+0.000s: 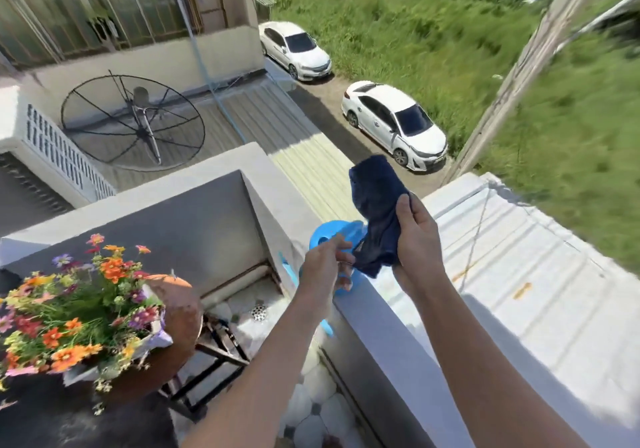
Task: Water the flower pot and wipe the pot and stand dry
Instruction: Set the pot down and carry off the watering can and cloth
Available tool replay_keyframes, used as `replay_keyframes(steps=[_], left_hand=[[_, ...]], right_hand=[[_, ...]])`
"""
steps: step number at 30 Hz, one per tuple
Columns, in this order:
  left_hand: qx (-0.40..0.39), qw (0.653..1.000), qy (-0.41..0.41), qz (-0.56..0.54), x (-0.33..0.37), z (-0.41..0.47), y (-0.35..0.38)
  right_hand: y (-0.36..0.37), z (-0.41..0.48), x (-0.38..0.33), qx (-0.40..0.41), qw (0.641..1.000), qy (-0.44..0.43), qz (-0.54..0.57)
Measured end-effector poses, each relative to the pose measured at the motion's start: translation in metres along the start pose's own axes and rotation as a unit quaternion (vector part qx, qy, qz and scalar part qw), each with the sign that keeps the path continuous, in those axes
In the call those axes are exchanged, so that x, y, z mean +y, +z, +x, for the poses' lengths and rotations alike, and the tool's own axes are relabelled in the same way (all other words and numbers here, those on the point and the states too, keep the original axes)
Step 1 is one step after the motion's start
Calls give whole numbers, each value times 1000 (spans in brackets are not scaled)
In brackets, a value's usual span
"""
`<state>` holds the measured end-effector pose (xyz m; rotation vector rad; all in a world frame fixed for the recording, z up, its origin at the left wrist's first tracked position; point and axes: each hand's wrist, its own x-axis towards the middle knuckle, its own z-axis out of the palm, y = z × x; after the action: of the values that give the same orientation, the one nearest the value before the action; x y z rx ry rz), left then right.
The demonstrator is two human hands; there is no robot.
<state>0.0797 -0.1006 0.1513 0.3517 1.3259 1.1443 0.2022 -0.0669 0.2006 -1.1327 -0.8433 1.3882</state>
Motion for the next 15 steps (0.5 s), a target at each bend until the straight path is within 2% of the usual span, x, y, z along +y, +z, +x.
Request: replay_keyframes(steps=[3, 6, 11, 15], left_hand=[[24, 998, -45, -38, -18, 14, 32], [60, 994, -41, -84, -29, 31, 48], [33, 973, -60, -219, -27, 52, 62], [43, 973, -53, -220, -26, 59, 55]], right_hand=[[-23, 1, -8, 29, 999, 3, 15], [-38, -1, -10, 46, 999, 22, 20], [-50, -4, -4, 68, 996, 48, 22], [-47, -4, -1, 59, 997, 54, 20]])
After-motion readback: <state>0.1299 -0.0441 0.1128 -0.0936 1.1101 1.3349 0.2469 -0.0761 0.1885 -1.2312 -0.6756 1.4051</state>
